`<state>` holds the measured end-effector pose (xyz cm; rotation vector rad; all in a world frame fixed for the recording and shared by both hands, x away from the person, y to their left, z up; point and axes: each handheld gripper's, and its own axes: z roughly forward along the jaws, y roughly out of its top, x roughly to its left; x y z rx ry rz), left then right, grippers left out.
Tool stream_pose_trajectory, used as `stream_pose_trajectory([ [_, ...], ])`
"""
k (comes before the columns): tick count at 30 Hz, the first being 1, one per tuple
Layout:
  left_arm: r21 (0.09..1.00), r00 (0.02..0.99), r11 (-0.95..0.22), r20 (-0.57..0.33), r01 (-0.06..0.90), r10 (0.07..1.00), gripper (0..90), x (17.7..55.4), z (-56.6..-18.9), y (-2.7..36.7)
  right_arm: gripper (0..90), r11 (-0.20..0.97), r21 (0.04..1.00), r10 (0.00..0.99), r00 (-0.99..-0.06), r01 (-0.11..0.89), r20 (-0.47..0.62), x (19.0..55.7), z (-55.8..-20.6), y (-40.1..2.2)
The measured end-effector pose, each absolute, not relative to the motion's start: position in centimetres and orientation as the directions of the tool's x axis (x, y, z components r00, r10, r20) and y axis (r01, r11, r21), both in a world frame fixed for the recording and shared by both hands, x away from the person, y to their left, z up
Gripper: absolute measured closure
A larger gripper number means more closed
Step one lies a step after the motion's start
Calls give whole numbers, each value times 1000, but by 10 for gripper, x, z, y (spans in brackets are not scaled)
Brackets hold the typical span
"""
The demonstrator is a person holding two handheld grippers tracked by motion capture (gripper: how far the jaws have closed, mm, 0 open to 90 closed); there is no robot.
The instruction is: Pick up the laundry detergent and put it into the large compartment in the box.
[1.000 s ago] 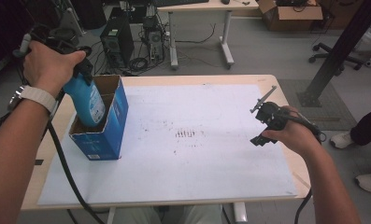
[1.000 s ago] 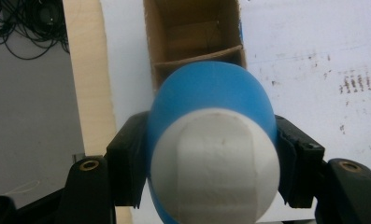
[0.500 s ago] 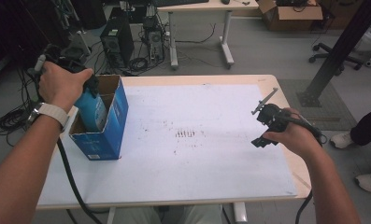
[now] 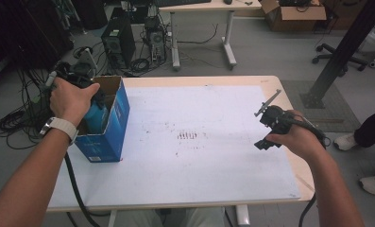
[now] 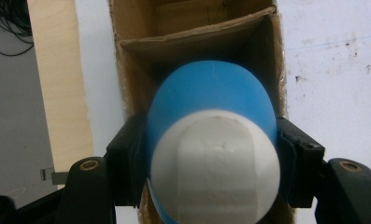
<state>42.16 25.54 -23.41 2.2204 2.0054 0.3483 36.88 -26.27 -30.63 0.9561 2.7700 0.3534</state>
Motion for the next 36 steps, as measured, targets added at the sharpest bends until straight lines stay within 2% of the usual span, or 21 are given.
stream_pose_trajectory([
  [25,227,91,-107,80,968,993,378,425,-271,256,89,762,276,627,-773,585,-93,369,-310,-264],
  [36,233,94,-110,78,966,992,377,426,-273,256,89,764,273,625,-775,584,-90,370,-312,-263],
])
